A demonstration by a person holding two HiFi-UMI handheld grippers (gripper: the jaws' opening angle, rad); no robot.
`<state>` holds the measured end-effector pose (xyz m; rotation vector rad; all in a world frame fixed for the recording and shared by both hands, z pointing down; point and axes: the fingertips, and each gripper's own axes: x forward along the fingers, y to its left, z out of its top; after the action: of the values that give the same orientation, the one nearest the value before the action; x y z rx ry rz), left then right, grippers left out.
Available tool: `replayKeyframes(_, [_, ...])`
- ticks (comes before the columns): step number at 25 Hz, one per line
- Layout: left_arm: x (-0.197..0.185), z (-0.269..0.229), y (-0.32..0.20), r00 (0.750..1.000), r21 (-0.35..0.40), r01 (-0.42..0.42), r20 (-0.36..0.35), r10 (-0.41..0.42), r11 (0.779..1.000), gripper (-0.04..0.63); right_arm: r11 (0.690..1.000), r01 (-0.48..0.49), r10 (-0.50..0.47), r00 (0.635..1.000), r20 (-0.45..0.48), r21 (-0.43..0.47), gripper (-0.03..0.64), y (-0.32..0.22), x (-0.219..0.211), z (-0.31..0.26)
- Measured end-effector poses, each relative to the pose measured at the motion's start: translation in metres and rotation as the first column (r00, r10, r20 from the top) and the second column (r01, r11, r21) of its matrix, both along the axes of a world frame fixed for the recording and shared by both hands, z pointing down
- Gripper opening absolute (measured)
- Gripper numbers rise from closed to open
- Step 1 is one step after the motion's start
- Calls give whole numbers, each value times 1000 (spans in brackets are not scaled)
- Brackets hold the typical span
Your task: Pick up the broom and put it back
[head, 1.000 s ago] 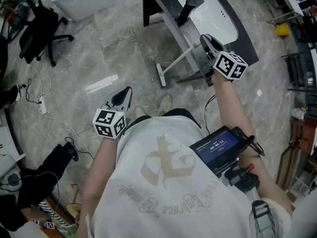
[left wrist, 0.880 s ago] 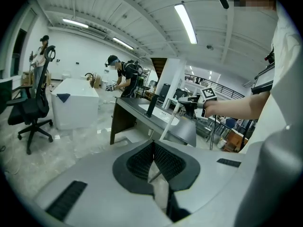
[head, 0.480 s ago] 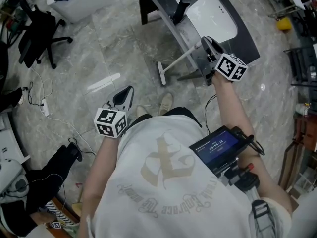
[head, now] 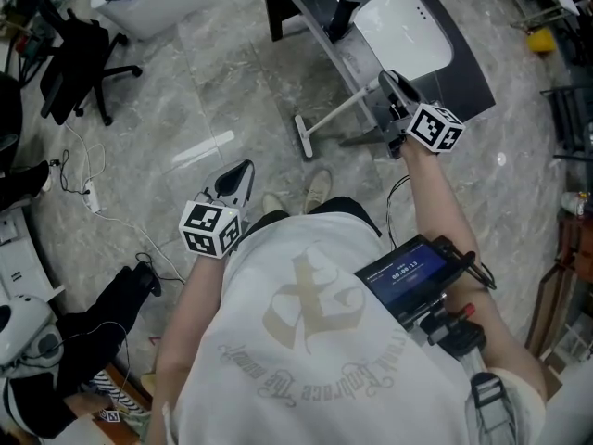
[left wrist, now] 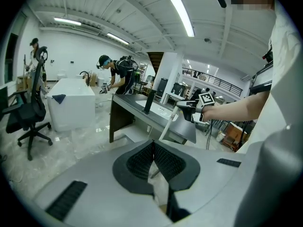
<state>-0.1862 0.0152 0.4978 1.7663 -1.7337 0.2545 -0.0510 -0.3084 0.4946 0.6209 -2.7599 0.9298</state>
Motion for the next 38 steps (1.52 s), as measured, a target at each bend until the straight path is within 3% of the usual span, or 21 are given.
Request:
replayKeyframes(7, [2, -2, 2, 1000, -14, -13, 2, 13, 1000, 12, 1000, -1, 1, 999, 43, -12, 104, -5, 9, 6])
replayKeyframes(21, [9, 2, -2, 999, -16, -53, 11, 54, 998, 12, 990, 123, -125, 992, 24, 63, 110, 10, 3, 6])
replayKeyframes(29, [8, 7, 1, 999, -18, -47, 9, 47, 999, 12, 992, 104, -106, 994, 28, 75, 120, 16, 2, 9])
replayKeyframes(38, [12, 8, -2, 999, -13, -46, 0, 46, 999, 12, 994, 81, -84, 995, 45, 69, 178, 13, 6, 12])
